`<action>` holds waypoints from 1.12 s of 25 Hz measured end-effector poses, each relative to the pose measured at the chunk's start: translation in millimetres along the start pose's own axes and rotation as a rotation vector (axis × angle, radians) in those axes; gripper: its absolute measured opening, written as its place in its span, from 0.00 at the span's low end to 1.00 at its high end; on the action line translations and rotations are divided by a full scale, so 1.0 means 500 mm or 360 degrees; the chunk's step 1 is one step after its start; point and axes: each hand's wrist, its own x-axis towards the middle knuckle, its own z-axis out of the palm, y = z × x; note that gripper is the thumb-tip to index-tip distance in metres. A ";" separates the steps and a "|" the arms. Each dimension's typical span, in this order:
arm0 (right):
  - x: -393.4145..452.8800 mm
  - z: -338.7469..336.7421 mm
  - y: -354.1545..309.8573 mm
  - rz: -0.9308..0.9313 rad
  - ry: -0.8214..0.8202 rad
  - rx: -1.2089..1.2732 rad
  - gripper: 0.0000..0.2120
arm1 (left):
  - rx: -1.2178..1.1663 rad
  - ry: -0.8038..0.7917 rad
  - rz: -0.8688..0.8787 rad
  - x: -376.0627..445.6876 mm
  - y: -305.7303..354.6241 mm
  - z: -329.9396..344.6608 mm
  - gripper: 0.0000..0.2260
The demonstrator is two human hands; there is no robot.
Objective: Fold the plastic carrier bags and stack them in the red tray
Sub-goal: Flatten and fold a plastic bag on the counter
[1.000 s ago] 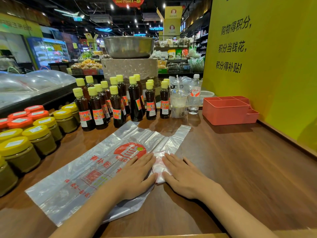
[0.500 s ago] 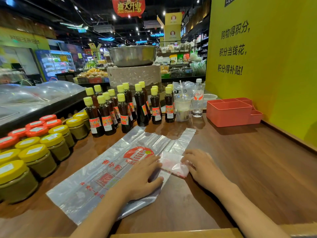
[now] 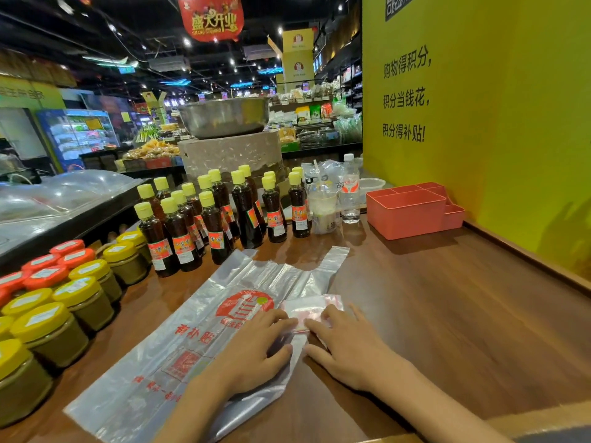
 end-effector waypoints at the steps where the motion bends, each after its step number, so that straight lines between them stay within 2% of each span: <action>1: 0.001 0.001 0.001 0.0013 -0.0022 -0.0027 0.28 | 0.0052 -0.0061 -0.0027 0.002 0.001 -0.002 0.25; 3: -0.002 -0.001 0.023 0.0056 -0.0030 -0.0053 0.33 | 0.0180 -0.0217 -0.0098 0.013 0.007 -0.011 0.29; 6: -0.025 -0.017 0.094 0.0211 -0.0043 -0.0092 0.47 | 0.0449 -0.0501 -0.0178 0.048 0.039 -0.046 0.28; 7: -0.039 -0.023 0.125 0.0286 -0.0051 -0.0114 0.47 | 0.0513 -0.0574 -0.0218 0.066 0.060 -0.059 0.27; 9: -0.066 -0.033 0.190 0.0458 -0.0074 -0.0187 0.39 | 0.0581 -0.0613 -0.0259 0.106 0.112 -0.066 0.23; 11: -0.090 -0.046 0.247 0.0589 -0.0087 -0.0225 0.34 | 0.0529 -0.0452 -0.0174 0.150 0.170 -0.044 0.23; 14: -0.116 -0.048 0.310 0.0698 -0.0085 -0.0206 0.35 | 0.0312 -0.0098 0.0073 0.205 0.259 0.018 0.24; 16: -0.129 -0.046 0.349 0.0712 -0.0092 -0.0185 0.34 | 0.0235 -0.0096 0.0135 0.244 0.309 0.062 0.26; 20: -0.143 -0.064 0.403 0.0744 -0.0168 -0.0074 0.32 | 0.0156 -0.0168 0.0073 0.299 0.339 0.122 0.27; 28: -0.085 -0.054 0.526 0.0785 -0.0001 0.0013 0.25 | 0.0051 0.0006 0.0115 0.305 0.325 0.138 0.27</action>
